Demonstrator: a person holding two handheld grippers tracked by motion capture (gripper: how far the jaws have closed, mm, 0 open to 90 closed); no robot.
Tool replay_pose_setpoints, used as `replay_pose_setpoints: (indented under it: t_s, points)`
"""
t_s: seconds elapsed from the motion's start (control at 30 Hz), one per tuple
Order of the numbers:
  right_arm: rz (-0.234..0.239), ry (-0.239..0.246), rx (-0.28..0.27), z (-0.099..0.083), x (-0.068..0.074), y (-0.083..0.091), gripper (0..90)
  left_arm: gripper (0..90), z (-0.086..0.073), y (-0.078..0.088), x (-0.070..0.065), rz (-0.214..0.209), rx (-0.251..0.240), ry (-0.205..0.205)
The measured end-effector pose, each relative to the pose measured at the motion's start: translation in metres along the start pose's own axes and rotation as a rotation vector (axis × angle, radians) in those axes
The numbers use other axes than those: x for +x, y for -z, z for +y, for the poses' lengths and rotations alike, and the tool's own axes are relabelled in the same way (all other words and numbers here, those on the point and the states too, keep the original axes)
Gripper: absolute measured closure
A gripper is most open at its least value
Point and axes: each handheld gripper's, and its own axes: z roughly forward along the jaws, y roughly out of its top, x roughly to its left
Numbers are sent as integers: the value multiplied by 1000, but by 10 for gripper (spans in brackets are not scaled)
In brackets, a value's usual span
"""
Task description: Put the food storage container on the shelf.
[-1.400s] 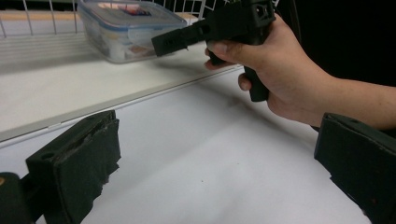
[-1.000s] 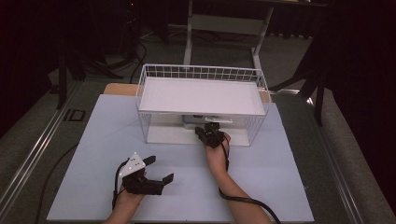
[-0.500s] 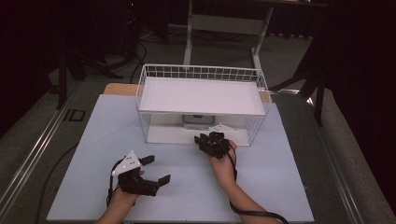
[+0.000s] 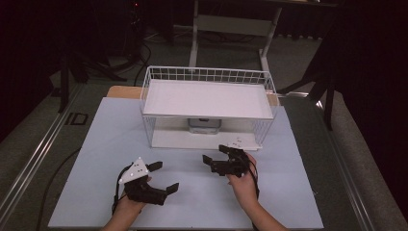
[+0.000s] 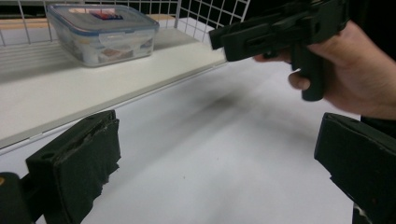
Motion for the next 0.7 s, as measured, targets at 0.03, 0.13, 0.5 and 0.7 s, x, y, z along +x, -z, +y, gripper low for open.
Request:
replay_pose_setpoints:
  t_s: [0.03,0.13,0.5,0.7]
  points:
    - [8,3,-2,-1,0,3,171,13,0,1,-1,-1,-3,0]
    - [11,8,-1,-5,1,12,171,13,5,6,-1,-3,8,-18]
    - [33,70,0,-16,10,47,172,13,6,32,0,-7,10,-23]
    - [49,76,-24,-17,13,67,172,13,4,43,1,-26,17,-26]
